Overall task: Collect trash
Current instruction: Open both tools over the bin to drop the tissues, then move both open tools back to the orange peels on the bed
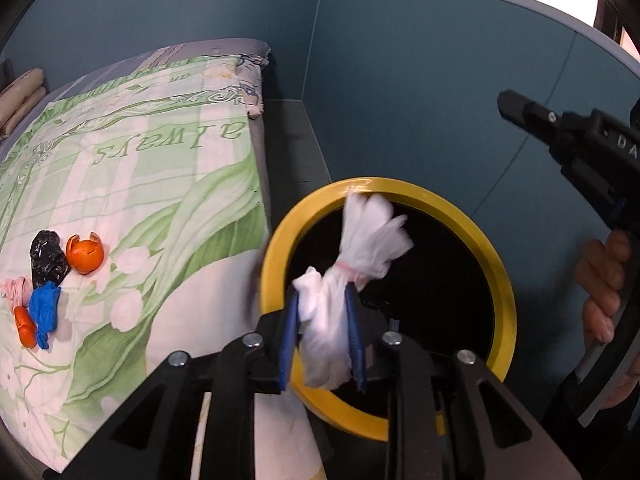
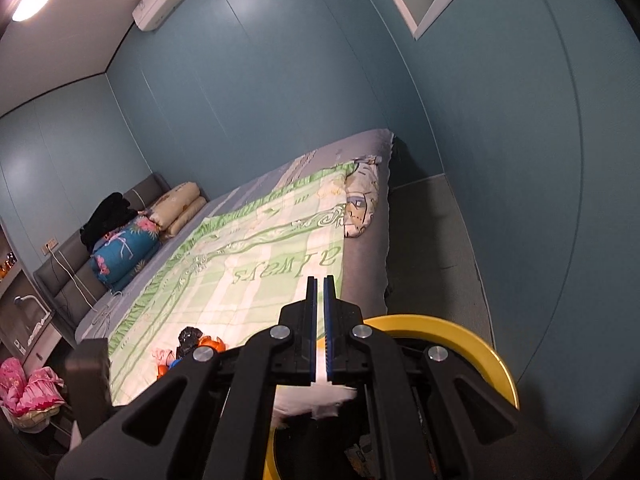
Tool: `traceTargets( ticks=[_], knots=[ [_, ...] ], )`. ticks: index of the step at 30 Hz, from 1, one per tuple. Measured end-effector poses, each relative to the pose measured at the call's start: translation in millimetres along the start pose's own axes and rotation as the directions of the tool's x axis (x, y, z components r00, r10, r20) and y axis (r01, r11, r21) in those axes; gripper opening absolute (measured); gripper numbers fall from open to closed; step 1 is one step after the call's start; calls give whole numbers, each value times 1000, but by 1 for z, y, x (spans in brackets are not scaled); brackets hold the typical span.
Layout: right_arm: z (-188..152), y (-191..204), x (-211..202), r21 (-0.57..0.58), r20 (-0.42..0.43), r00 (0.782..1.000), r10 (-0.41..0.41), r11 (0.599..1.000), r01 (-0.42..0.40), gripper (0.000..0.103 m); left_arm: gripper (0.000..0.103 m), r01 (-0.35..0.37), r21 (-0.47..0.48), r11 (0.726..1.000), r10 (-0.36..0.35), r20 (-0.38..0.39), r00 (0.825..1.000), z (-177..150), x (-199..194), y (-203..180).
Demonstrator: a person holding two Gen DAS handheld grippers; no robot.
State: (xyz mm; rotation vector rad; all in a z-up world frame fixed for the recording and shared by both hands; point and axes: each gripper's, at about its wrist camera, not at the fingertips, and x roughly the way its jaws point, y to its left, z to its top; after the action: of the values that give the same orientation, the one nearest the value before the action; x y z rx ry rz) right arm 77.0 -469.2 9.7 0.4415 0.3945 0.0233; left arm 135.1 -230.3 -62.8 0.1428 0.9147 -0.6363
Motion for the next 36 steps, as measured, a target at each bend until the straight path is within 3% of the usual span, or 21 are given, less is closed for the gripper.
traceTargets(
  ticks=[4, 7, 13, 21, 26, 36],
  knots=[
    [1, -3, 0, 7, 3, 1000, 6, 1000, -6, 2, 66, -2, 18, 1000, 2, 19, 1000, -2, -1, -8],
    [0, -2, 1, 8, -5, 1000, 17, 1000, -17, 3, 75, -42, 8, 999, 41, 49, 998, -3, -7, -2],
    [-3, 14, 6, -20, -24, 998, 59, 998, -60, 3, 75, -124, -138, 983, 137, 93, 986, -5, -26, 54],
    [-9, 68, 38, -101, -103, 987, 120, 986, -130, 3, 75, -237, -349, 907, 286, 96, 954, -27, -62, 161],
    [-18, 104, 69, -145, -180, 973, 148, 974, -175, 3, 75, -299, -421, 856, 369, 93, 925, -47, -84, 217],
    [-55, 178, 137, -211, -354, 917, 183, 940, -269, 4, 75, -353, -520, 778, 439, 49, 897, -85, -100, 293]
  ],
)
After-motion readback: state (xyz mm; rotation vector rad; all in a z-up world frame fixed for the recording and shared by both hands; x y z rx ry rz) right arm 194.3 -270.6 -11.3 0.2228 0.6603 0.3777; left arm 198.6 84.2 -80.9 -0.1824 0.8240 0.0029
